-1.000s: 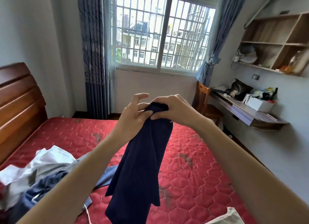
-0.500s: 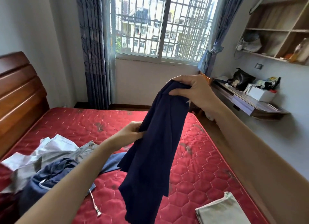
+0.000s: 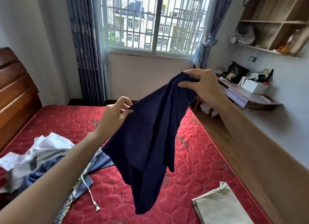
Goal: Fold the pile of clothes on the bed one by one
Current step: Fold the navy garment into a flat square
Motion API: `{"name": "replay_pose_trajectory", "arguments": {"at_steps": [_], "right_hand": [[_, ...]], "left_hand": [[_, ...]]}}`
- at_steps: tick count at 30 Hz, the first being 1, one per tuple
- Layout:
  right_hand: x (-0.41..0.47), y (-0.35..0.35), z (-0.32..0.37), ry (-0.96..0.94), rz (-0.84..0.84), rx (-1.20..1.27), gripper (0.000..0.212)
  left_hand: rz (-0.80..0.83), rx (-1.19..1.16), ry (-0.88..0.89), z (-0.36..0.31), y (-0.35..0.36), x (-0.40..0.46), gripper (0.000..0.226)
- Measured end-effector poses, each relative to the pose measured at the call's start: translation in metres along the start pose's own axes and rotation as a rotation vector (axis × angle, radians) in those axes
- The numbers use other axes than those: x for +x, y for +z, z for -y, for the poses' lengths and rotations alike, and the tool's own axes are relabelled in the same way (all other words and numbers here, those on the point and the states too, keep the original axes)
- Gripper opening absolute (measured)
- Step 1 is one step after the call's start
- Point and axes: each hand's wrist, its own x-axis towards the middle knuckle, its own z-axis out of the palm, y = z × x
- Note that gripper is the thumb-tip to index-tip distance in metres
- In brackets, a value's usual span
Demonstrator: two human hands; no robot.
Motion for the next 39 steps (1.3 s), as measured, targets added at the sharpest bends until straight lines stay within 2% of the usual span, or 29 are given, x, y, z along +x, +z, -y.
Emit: {"name": "replay_pose_trajectory", "arguments": {"at_steps": [5,7,9,13,18,22,25,28,30,32,34,38,39], "right_hand": [[0.005,0.006,0.012,-0.023,0.013,0.008,0.029],[0.007,0.008,0.017,-0.031,0.012,-0.003,0.028],[0.009,0.009,0.019,-0.033,0.008,-0.013,0.027],[0.008,0.011,0.019,-0.024,0.010,-0.038,0.027],[0.002,0.004,0.007,0.003,0.004,-0.093,0.030],[-0.001,-0.006,-0.005,0.031,-0.022,-0.151,0.028],[-0.002,-0.009,-0.011,0.076,-0.018,-0.211,0.029],[-0.002,-0.006,-0.013,0.112,-0.011,-0.250,0.031],[-0.001,-0.002,-0.012,0.131,-0.018,-0.258,0.032],[0.002,0.002,-0.009,0.146,-0.021,-0.265,0.033],[0.004,0.007,-0.006,0.140,-0.019,-0.278,0.033],[0.002,0.017,0.002,0.110,-0.011,-0.268,0.033],[0.001,0.017,0.003,0.103,-0.008,-0.263,0.033]], "left_hand": [[-0.152,0.218,0.125,-0.002,0.022,-0.024,0.016],[-0.163,0.285,0.064,-0.010,0.041,-0.036,0.011],[-0.146,0.306,-0.022,-0.020,0.064,-0.046,0.030],[-0.162,0.273,-0.115,-0.037,0.094,-0.053,0.042],[-0.206,0.245,-0.113,-0.035,0.105,-0.049,0.028],[-0.236,0.111,-0.146,-0.025,0.097,-0.049,0.018],[-0.259,0.069,-0.130,-0.021,0.080,-0.048,0.018],[-0.359,0.058,-0.107,-0.026,0.061,-0.053,0.011],[-0.414,0.096,-0.047,-0.034,0.057,-0.064,0.020],[-0.351,0.193,0.086,-0.040,0.066,-0.080,0.020],[-0.225,0.244,0.126,-0.047,0.083,-0.093,0.024],[-0.102,0.250,-0.024,-0.064,0.116,-0.098,0.019],[-0.095,0.254,-0.069,-0.067,0.122,-0.095,0.025]]}}
